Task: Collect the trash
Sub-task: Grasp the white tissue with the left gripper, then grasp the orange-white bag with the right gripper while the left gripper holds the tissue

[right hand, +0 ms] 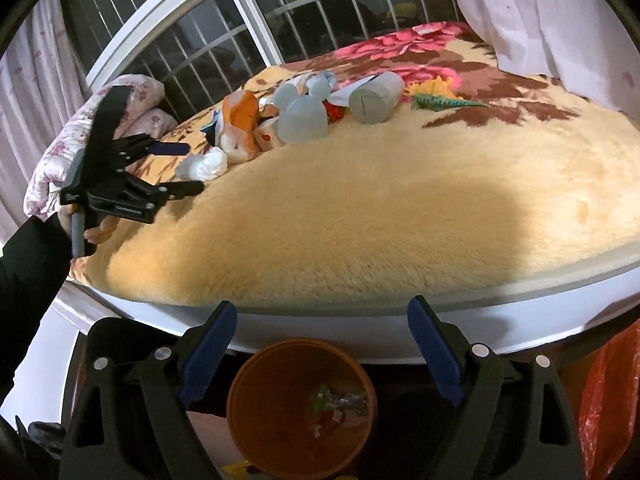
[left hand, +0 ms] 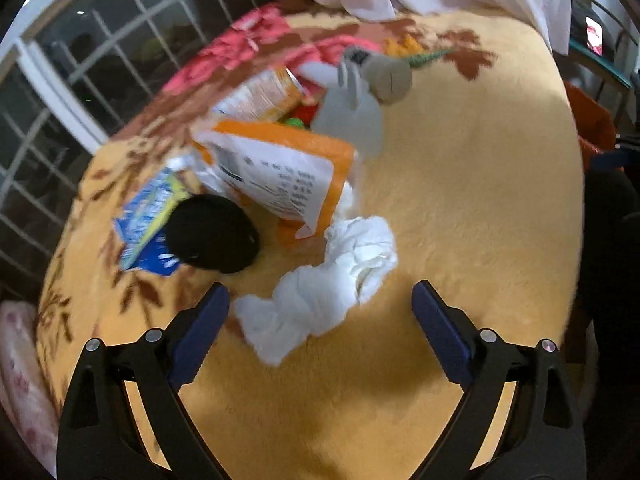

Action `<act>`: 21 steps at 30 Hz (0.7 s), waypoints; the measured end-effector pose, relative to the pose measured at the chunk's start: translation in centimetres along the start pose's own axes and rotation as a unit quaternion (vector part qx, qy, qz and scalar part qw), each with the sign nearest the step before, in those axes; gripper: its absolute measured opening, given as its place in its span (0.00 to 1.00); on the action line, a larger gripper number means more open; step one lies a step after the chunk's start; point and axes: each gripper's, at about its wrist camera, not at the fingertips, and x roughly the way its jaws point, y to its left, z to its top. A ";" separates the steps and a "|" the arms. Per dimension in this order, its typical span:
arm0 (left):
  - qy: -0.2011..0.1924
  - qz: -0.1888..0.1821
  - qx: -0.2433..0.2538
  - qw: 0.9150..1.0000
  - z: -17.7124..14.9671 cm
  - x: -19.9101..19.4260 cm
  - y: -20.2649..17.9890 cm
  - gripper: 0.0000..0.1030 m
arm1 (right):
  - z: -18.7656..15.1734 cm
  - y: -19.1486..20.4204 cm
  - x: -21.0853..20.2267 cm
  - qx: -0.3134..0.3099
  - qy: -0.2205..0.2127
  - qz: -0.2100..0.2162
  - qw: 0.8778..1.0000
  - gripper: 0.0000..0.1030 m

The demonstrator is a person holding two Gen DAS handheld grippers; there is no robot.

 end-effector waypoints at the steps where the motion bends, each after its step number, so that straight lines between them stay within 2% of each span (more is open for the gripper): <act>1: 0.001 -0.010 -0.002 1.000 0.2 0.7 0.3 0.88 | 0.0 0.2 0.2 -0.001 0.001 0.000 1.000 0.83; 2: -0.002 -0.021 -0.010 1.000 0.4 1.0 0.6 0.87 | 0.0 0.4 0.3 -0.002 0.001 -0.001 1.000 0.83; 4: -0.008 -0.043 -0.033 0.999 0.8 1.3 1.2 0.62 | -0.1 0.7 0.4 -0.005 0.003 -0.002 1.000 0.83; 5: 0.000 -0.057 -0.051 0.997 0.9 1.7 1.5 0.45 | -0.1 0.9 0.4 -0.006 0.004 -0.003 1.000 0.83; 6: 0.005 -0.056 -0.062 0.996 0.8 2.0 1.5 0.39 | -0.1 1.0 0.5 -0.007 0.006 -0.002 1.000 0.83; 9: -0.001 -0.034 -0.107 0.994 -0.2 1.7 0.8 0.33 | 0.3 1.6 0.3 -0.014 0.003 -0.001 1.000 0.83; 12: -0.024 -0.003 -0.177 0.984 -1.7 -0.2 0.1 0.31 | 1.8 2.7 -0.2 -0.043 -0.011 -0.001 0.999 0.83; 15: -0.062 0.024 -0.265 0.962 -4.1 -3.3 -0.5 0.31 | 4.2 4.2 0.1 -0.082 -0.021 -0.001 0.996 0.83; 17: -0.068 0.082 -0.317 0.942 -6.0 -5.2 -1.0 0.31 | 6.4 5.5 0.9 -0.108 -0.026 0.004 0.994 0.83; 19: -0.062 0.153 -0.348 0.923 -7.8 -6.7 -2.1 0.31 | 8.5 6.7 2.0 -0.124 -0.027 0.004 0.992 0.83; 21: -0.070 0.175 -0.363 0.912 -8.7 -8.0 -2.8 0.31 | 10.8 8.4 3.5 -0.141 -0.027 0.016 0.990 0.83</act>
